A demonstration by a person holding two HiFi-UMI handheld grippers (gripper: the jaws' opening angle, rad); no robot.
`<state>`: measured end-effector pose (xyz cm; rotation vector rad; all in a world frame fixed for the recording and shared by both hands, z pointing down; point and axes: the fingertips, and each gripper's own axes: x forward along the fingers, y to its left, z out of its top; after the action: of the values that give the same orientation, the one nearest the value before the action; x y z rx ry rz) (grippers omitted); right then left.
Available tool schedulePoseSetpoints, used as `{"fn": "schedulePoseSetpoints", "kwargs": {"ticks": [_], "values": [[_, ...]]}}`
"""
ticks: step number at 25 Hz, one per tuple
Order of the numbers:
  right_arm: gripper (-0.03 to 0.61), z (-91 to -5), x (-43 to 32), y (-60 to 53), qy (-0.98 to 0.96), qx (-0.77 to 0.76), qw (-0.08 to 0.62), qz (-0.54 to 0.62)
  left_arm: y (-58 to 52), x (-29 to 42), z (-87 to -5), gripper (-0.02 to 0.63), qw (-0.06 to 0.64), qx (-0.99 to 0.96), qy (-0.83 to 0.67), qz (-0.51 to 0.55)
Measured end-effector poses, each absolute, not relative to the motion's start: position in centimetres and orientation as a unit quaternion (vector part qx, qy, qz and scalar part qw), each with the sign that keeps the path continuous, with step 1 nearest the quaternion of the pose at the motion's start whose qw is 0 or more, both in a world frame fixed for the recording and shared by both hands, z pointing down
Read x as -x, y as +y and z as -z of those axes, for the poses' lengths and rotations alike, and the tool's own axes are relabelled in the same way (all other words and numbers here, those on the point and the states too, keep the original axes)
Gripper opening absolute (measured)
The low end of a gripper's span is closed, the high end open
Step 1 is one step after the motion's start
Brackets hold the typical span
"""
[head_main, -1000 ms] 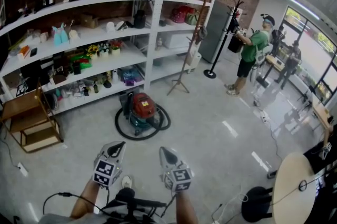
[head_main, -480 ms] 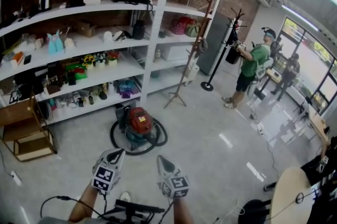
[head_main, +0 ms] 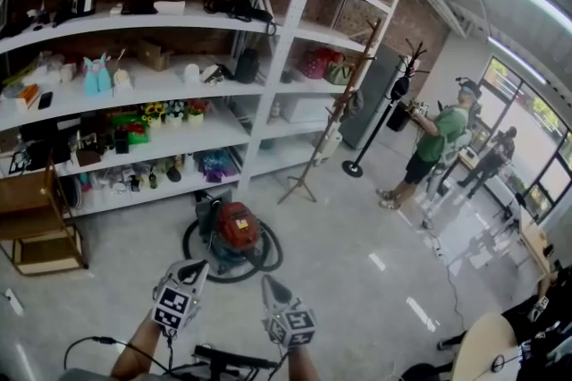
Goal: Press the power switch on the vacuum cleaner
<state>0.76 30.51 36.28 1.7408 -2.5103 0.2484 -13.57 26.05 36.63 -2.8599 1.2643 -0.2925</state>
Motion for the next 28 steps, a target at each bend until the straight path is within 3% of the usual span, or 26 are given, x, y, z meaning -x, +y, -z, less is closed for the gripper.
{"fn": "schedulePoseSetpoints", "kwargs": {"ticks": [28], "values": [[0.011,-35.3,1.0,18.9,-0.817,-0.570,0.035,-0.077,14.0,15.0,-36.2,0.006,0.002,0.912,0.401,0.088]]}}
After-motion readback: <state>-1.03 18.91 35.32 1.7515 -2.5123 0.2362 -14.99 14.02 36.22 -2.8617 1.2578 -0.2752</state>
